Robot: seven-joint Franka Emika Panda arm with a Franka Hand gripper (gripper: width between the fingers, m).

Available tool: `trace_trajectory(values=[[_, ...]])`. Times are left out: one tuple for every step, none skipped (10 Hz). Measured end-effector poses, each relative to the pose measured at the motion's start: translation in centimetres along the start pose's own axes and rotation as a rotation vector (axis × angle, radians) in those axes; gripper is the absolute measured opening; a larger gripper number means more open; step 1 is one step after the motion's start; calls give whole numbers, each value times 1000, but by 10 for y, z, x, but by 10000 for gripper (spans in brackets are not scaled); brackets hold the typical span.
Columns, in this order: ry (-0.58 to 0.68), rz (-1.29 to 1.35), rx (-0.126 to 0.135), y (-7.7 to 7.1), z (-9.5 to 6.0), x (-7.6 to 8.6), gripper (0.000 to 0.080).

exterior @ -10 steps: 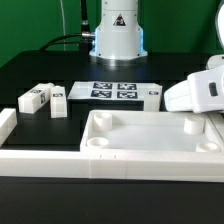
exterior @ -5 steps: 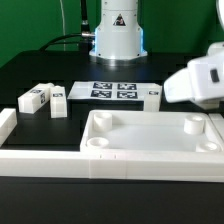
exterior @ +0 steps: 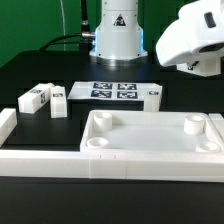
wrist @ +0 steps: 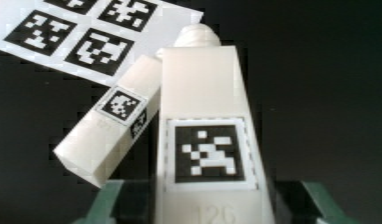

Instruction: Assemble desk

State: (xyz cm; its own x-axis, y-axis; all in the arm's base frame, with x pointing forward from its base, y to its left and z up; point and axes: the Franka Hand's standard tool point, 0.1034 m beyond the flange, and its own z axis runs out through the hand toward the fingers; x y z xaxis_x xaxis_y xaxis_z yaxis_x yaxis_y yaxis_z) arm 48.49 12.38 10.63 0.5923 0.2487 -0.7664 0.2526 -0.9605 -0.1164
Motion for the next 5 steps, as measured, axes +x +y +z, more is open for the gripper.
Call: trace_trajectory(values=[[75,3,-5,1,-8,7,288],[146,2,-11,3,-14,7,288],[175,2,-11,10,-27,-1,288],[234,12,-10,16,-44,-4,288],[314,22,-14,22,-58,-7,288]])
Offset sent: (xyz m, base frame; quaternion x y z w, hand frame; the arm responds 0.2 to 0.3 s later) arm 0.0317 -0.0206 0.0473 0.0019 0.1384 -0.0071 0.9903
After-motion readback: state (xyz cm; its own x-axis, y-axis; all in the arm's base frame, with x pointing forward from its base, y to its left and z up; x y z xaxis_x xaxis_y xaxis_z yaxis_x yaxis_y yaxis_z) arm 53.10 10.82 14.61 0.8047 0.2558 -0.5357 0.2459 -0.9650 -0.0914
